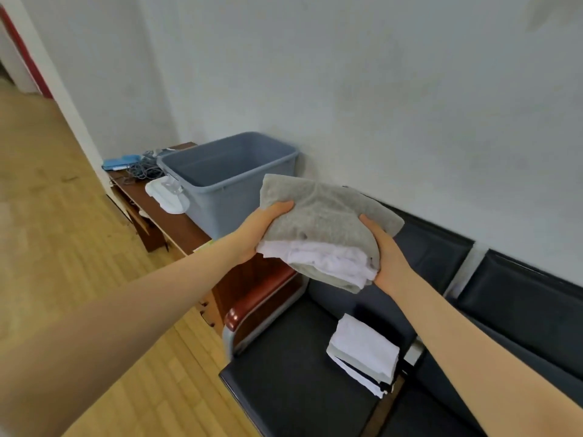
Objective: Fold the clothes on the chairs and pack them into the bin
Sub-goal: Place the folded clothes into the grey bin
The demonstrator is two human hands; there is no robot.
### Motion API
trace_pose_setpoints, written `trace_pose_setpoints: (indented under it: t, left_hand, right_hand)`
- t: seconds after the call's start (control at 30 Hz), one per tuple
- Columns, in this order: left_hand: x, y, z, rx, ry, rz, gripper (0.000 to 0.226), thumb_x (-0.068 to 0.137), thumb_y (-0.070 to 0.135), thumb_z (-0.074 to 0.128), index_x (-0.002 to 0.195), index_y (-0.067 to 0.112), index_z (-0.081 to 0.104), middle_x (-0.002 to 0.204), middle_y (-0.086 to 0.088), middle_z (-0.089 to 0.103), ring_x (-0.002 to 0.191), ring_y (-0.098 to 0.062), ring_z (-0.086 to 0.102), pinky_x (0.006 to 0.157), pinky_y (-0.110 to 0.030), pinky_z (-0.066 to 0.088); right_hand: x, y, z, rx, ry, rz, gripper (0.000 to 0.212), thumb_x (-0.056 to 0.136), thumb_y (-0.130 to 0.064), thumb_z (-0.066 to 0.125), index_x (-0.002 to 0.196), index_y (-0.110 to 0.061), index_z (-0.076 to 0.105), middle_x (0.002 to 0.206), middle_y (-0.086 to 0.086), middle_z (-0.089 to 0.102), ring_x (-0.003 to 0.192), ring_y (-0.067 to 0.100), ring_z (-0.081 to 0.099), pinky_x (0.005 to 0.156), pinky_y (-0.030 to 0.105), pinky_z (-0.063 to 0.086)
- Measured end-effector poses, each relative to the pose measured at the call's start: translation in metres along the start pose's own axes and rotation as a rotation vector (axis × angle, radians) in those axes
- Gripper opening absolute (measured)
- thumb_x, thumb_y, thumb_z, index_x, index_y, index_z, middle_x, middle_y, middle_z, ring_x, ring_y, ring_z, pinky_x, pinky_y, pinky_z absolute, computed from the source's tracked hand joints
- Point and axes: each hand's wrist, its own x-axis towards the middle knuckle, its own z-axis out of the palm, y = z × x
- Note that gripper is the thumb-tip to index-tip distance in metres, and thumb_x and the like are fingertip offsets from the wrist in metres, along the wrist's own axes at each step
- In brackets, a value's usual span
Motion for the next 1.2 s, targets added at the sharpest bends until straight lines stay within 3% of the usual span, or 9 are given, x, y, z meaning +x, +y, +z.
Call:
trace_pose_setpoints:
  t: [0.17, 0.23, 0.3, 0.43, 0.6, 0.7, 0.9, 1.0, 1.2]
  left_hand:
    - [0.037, -0.002, -0.053, -0.075, 0.075, -0.030, 0.042, 0.080, 0.049, 0.069, 0.111, 0.022, 0.057, 0.093, 0.002, 0.075, 0.087, -0.016, 0.072, 0.063, -0.026, 0.057]
    - [0.049, -0.005, -0.069, -0.106, 0.106, -0.021, 0.038, 0.082, 0.046, 0.068, 0.110, 0.022, 0.056, 0.090, 0.001, 0.075, 0.084, -0.016, 0.072, 0.061, -0.026, 0.057]
    - [0.060, -0.003, -0.086, -0.121, 0.151, -0.004, 0.041, 0.083, 0.043, 0.068, 0.115, 0.020, 0.056, 0.098, -0.003, 0.075, 0.090, -0.020, 0.072, 0.066, -0.030, 0.058]
    - [0.086, 0.012, -0.128, -0.069, 0.265, 0.003, 0.039, 0.083, 0.043, 0.068, 0.112, 0.020, 0.058, 0.105, -0.005, 0.071, 0.097, -0.022, 0.069, 0.080, -0.036, 0.056]
    - [0.115, 0.021, -0.187, -0.127, 0.343, 0.063, 0.041, 0.082, 0.041, 0.069, 0.115, 0.019, 0.057, 0.111, -0.008, 0.069, 0.101, -0.024, 0.067, 0.086, -0.039, 0.055]
    - [0.132, 0.031, -0.223, -0.207, 0.360, 0.083, 0.047, 0.079, 0.039, 0.073, 0.117, 0.015, 0.059, 0.109, -0.010, 0.071, 0.101, -0.026, 0.068, 0.093, -0.042, 0.053]
    - [0.168, 0.058, -0.332, -0.202, 0.308, 0.113, 0.048, 0.080, 0.041, 0.073, 0.118, 0.016, 0.058, 0.107, -0.010, 0.072, 0.098, -0.026, 0.069, 0.087, -0.038, 0.056]
    - [0.182, 0.070, -0.384, -0.190, 0.279, 0.140, 0.047, 0.083, 0.038, 0.071, 0.122, 0.017, 0.057, 0.108, -0.008, 0.072, 0.098, -0.023, 0.069, 0.081, -0.035, 0.057]
    - [0.211, 0.107, -0.491, -0.140, 0.171, 0.102, 0.035, 0.082, 0.041, 0.071, 0.108, 0.021, 0.062, 0.093, -0.001, 0.075, 0.088, -0.017, 0.072, 0.070, -0.029, 0.058]
  right_hand:
    - [0.068, 0.006, 0.040, -0.089, -0.031, 0.042, 0.070, 0.076, -0.053, 0.072, 0.129, -0.010, 0.056, 0.130, 0.016, 0.059, 0.118, 0.031, 0.058, 0.105, 0.045, 0.043]
    - [0.093, 0.010, 0.054, -0.088, -0.047, 0.032, 0.076, 0.071, -0.052, 0.076, 0.131, -0.011, 0.055, 0.129, 0.013, 0.060, 0.117, 0.029, 0.058, 0.105, 0.043, 0.043]
    - [0.117, 0.012, 0.069, -0.099, -0.095, 0.011, 0.084, 0.062, -0.051, 0.081, 0.132, -0.011, 0.055, 0.128, 0.013, 0.062, 0.116, 0.029, 0.060, 0.105, 0.044, 0.043]
    - [0.156, 0.021, 0.108, -0.286, -0.066, -0.056, 0.068, 0.079, -0.057, 0.067, 0.128, -0.011, 0.058, 0.125, 0.013, 0.064, 0.113, 0.031, 0.062, 0.100, 0.050, 0.048]
    - [0.197, 0.023, 0.168, -0.268, -0.105, -0.068, 0.116, 0.029, -0.071, 0.081, 0.126, -0.015, 0.050, 0.119, 0.006, 0.061, 0.110, 0.025, 0.059, 0.098, 0.043, 0.047]
    - [0.225, 0.025, 0.205, -0.255, -0.112, -0.092, 0.093, 0.042, -0.068, 0.080, 0.115, -0.023, 0.045, 0.110, 0.004, 0.060, 0.104, 0.024, 0.059, 0.096, 0.043, 0.049]
    - [0.290, 0.057, 0.300, -0.206, -0.098, -0.092, 0.104, 0.053, -0.062, 0.081, 0.139, -0.015, 0.047, 0.128, 0.011, 0.058, 0.115, 0.031, 0.057, 0.104, 0.048, 0.044]
    - [0.313, 0.078, 0.346, -0.118, -0.061, -0.018, 0.124, 0.030, -0.064, 0.085, 0.136, -0.012, 0.046, 0.127, 0.014, 0.057, 0.117, 0.034, 0.054, 0.106, 0.050, 0.042]
    - [0.369, 0.107, 0.430, -0.169, -0.025, -0.039, 0.081, 0.073, -0.059, 0.070, 0.138, -0.015, 0.049, 0.133, 0.013, 0.057, 0.120, 0.031, 0.056, 0.105, 0.050, 0.042]
